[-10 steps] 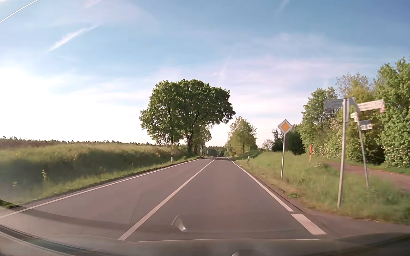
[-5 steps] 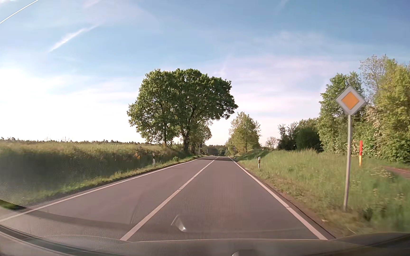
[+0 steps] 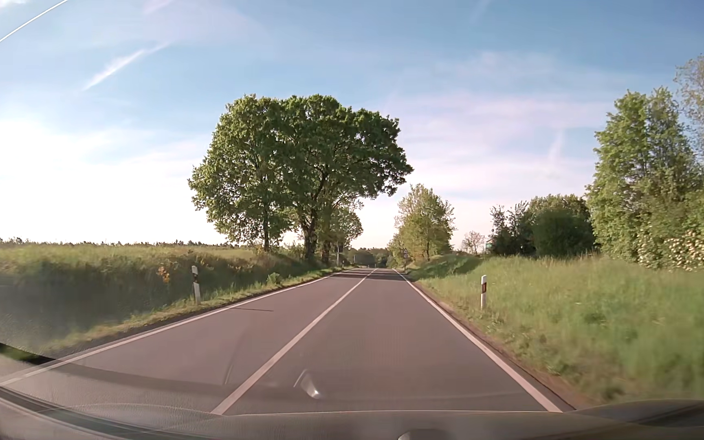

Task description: Follow the waypoints while adhering to traffic rules and regulations

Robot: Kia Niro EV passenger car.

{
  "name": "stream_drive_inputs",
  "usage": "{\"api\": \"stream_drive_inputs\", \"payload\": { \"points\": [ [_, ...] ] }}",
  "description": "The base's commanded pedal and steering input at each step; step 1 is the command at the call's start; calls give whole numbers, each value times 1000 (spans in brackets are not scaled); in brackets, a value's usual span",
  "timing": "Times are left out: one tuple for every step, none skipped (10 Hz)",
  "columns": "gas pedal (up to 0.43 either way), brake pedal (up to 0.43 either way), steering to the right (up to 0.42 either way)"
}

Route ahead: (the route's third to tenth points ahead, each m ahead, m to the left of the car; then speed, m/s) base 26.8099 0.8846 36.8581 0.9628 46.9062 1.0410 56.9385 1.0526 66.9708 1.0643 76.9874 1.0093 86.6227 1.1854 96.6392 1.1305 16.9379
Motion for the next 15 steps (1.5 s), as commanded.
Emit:
{"api": "stream_drive_inputs", "payload": {
  "points": [
    [319,0,-2],
    [319,0,-2],
    [319,0,-2],
    [319,0,-2],
    [319,0,-2],
    [319,0,-2],
    [319,0,-2],
    [319,0,-2],
    [319,0,-2],
    [319,0,-2],
    [319,0,-2],
    [319,0,-2],
    [319,0,-2],
    [319,0,-2],
    [319,0,-2]
  ]
}}
